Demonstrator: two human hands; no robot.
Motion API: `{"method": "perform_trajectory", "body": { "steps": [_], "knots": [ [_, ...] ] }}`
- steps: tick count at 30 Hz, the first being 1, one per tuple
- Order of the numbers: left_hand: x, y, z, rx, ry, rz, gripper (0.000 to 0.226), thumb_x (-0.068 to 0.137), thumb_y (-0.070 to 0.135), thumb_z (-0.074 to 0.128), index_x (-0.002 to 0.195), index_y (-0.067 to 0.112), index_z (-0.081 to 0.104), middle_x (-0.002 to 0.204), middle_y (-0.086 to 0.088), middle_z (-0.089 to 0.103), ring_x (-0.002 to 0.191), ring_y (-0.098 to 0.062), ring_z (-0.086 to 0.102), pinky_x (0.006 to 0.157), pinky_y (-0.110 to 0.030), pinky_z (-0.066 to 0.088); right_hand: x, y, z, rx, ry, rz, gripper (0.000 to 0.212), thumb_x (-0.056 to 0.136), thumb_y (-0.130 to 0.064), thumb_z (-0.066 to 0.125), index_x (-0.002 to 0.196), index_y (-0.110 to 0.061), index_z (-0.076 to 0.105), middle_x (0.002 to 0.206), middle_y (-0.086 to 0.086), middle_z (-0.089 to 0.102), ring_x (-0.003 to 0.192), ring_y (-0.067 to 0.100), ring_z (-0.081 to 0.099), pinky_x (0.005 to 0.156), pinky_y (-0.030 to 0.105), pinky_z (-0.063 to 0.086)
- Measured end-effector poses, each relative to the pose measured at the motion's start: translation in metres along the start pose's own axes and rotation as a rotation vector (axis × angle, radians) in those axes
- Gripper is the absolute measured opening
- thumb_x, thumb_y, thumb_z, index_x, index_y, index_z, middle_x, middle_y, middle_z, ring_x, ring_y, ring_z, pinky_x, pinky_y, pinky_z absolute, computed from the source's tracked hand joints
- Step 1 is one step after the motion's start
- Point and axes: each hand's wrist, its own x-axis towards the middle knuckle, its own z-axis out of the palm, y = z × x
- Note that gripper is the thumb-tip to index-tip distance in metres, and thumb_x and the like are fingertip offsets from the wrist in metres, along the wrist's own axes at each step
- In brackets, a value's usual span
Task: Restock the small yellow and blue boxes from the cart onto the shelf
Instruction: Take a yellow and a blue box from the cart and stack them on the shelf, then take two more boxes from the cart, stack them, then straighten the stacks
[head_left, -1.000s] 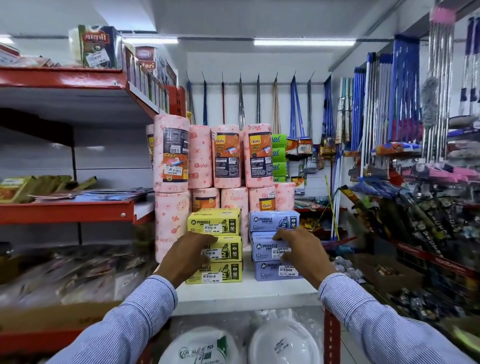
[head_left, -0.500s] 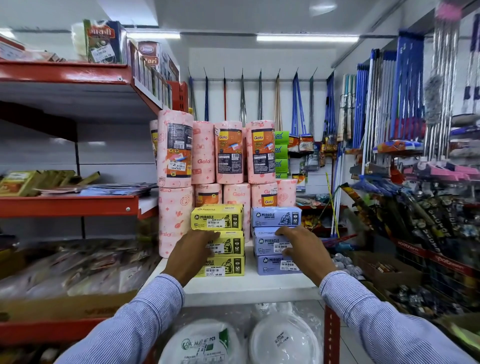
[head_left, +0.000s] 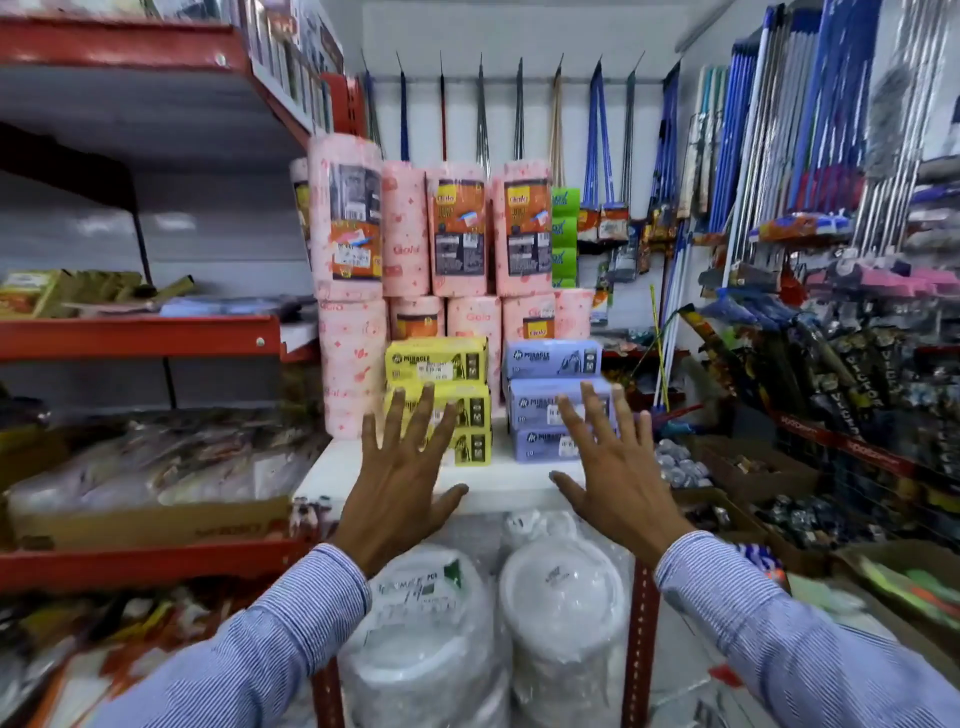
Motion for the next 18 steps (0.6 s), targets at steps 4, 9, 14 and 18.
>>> {"method": "perform_trajectory", "body": {
  "steps": [4,9,14,18],
  "knots": [
    [-0.056,0.025,0.006,-0.033,-0.048,0.024,0.093,0.086,0.067,0.046,0.157,0.022,0.008,0.167,-0.015,0.0,0.153,-0.041,0.001,0.118,-0.069,0.016,-0.061,-0.018,0.006,0.01,-0.045,0.037,0.088,0.087,-0.059,0.054,0.154,-0.028,0.005,0.165,0.01,-0.002,0.149,0.043,-0.003,0.115,0.069,0.013],
    [-0.129,0.056,0.035,-0.111,-0.159,0.044,0.094,0.085,0.066,0.052,0.157,0.02,0.013,0.167,-0.017,0.005,0.153,-0.042,0.003,0.116,-0.068,0.02,-0.146,-0.031,0.034,0.044,-0.171,0.043,0.087,0.088,-0.056,0.054,0.154,-0.03,0.004,0.165,0.01,0.0,0.149,0.041,0.0,0.116,0.066,0.013],
    [-0.209,0.084,0.08,-0.21,-0.385,0.068,0.089,0.087,0.062,0.051,0.157,0.021,0.013,0.167,-0.015,0.003,0.153,-0.04,0.001,0.119,-0.066,0.016,-0.239,-0.038,0.084,0.111,-0.398,0.106,0.086,0.088,-0.049,0.059,0.154,-0.029,0.009,0.165,0.01,0.003,0.149,0.042,0.005,0.115,0.064,0.018],
    [-0.279,0.108,0.123,-0.288,-0.628,0.056,0.087,0.088,0.06,0.054,0.156,0.021,0.016,0.167,-0.014,0.004,0.153,-0.039,0.003,0.121,-0.064,0.014,-0.31,-0.039,0.13,0.122,-0.612,0.157,0.083,0.081,-0.041,0.068,0.15,-0.019,0.028,0.159,0.017,0.027,0.142,0.048,0.027,0.11,0.063,0.034]
  ]
}}
